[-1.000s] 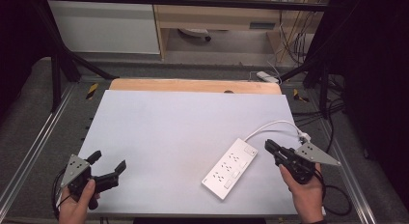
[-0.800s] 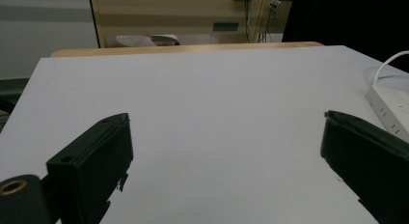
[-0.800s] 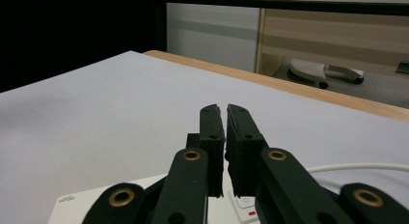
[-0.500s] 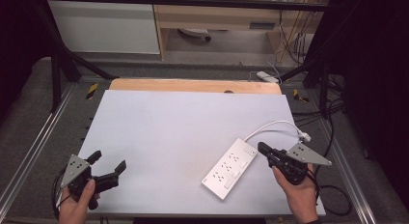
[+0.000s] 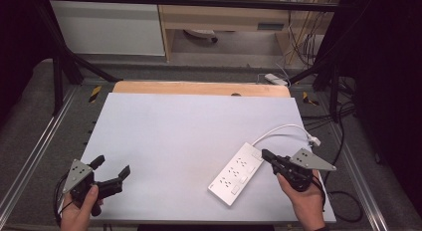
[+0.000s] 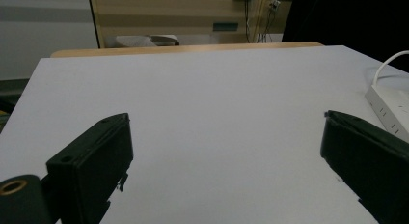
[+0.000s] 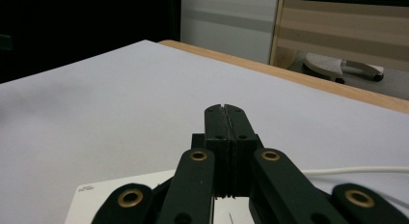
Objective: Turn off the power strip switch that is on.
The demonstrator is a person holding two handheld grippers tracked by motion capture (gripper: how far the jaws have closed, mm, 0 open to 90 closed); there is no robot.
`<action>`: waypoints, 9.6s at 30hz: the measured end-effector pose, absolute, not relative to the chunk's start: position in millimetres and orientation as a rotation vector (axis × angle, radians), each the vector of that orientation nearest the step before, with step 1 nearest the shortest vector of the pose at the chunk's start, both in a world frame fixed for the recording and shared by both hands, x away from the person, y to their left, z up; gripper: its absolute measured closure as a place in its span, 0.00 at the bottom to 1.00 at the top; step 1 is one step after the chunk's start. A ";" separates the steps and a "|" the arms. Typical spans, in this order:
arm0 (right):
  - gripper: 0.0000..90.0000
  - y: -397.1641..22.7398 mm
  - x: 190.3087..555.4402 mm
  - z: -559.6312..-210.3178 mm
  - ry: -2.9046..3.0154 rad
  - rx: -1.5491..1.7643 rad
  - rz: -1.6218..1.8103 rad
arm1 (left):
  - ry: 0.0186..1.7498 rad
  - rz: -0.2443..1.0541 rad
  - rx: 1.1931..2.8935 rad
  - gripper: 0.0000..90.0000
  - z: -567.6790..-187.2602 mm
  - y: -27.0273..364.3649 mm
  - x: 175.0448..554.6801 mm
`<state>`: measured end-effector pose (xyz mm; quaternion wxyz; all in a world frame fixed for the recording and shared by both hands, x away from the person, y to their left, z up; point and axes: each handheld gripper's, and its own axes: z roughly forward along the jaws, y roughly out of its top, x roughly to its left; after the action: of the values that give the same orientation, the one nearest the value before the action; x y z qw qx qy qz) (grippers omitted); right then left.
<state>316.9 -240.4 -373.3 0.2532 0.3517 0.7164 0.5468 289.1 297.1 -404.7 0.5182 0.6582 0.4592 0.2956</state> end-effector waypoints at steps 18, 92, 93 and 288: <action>1.00 -225.2 316.1 -382.2 2.019 0.922 1.473 | 1.101 0.712 1.579 0.05 -404.4 297.5 289.2; 1.00 -184.1 307.2 -425.5 2.355 0.910 1.327 | 1.100 0.698 1.602 0.04 -405.6 296.0 290.8; 1.00 -183.3 306.0 -425.8 2.363 0.907 1.324 | 1.102 0.697 1.601 0.04 -405.6 295.5 290.7; 0.04 -297.1 306.5 -387.9 1.757 1.094 1.438 | 1.113 0.679 1.648 0.04 -412.0 291.7 292.3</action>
<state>306.5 -297.1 -387.9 0.3059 0.4134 0.6637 0.5432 292.3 291.7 -412.0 0.4970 0.6805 0.4598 0.2802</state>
